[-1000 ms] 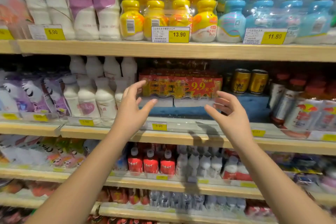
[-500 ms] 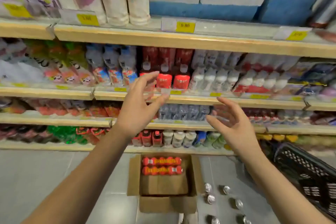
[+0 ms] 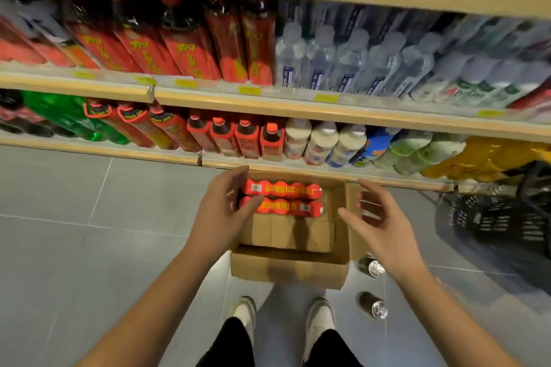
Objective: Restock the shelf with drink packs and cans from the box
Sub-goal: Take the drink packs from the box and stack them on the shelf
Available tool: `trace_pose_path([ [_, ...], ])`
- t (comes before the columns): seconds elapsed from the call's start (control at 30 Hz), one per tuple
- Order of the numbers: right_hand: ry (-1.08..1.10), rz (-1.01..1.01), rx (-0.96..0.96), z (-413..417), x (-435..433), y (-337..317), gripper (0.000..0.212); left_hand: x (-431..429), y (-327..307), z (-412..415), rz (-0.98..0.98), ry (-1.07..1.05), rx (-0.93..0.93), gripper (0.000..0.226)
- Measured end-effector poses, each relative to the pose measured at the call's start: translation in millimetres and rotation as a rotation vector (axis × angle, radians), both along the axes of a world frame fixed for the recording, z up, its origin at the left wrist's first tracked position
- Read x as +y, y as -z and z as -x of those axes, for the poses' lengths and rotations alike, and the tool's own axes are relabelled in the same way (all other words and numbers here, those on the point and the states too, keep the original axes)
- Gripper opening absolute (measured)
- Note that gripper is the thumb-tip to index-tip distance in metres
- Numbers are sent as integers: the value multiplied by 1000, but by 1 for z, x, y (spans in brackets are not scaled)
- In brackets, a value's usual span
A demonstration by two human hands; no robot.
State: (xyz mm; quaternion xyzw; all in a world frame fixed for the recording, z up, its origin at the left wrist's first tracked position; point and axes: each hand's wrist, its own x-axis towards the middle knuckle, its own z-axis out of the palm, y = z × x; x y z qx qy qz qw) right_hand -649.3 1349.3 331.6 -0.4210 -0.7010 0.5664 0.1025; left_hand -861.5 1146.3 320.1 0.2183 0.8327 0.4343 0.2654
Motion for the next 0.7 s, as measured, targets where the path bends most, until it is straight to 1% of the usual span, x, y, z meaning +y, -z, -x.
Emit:
trace_pose_path([
  [0.07, 5, 20, -24, 0, 4, 82, 77, -2, 84, -1, 82, -35, 27, 55],
  [0.17, -11, -1, -56, 2, 9, 199, 84, -8, 202, -3, 124, -47, 48, 54],
  [0.23, -7, -16, -59, 4, 13, 266, 77, -12, 264, -3, 144, -46, 60, 56],
  [0.3, -25, -30, -62, 4, 15, 319, 71, -15, 314, 0, 147, -42, 66, 56],
  [0.4, -41, -84, -98, 3, 21, 377, 83, -15, 364, 4, 166, -48, 61, 59],
  [0.5, -61, -146, -161, 6, 26, 418, 83, -10, 398, 8, 219, -23, 100, 71],
  [0.6, -76, -176, -218, 11, 28, 441, 85, 0, 417, 10, 258, -7, 59, 84],
  [0.7, -83, -188, -231, 14, 28, 452, 83, 7, 428, 12, 274, -31, 54, 86],
])
